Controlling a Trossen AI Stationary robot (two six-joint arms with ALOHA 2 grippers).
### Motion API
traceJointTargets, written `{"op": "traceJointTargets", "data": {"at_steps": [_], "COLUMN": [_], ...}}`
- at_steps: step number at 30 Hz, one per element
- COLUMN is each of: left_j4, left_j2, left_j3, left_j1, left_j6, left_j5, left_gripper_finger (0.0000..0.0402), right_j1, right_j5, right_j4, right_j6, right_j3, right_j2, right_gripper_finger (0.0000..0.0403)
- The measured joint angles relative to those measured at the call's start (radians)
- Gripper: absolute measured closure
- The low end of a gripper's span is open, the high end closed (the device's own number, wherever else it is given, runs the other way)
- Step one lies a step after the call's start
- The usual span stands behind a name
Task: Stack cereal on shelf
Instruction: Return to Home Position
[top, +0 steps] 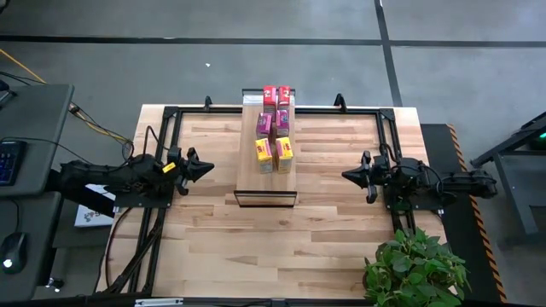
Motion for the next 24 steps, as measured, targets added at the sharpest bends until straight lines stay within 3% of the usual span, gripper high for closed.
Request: {"op": "traceJointTargets", "data": {"at_steps": [4,24], "left_j4": [-0.074,-0.134], "left_j2": [-0.108,-0.106], "left_j3": [0.0,-0.002], "left_j1": [0.001,0.009], "left_j6": [-0.001,0.0], "left_j5": [-0.002,0.0], "left_gripper_finger": [0.0401,0.0401], "right_j1": [0.0,0.006], "right_j5": [0.0,0.0], "right_j4": [0.0,0.003], "right_j6": [0.0,0.0], "right_j3": [0.0,-0.001], "right_j2": [0.0,-0.019], "right_gripper_finger": [0.0403,0.0403]}}
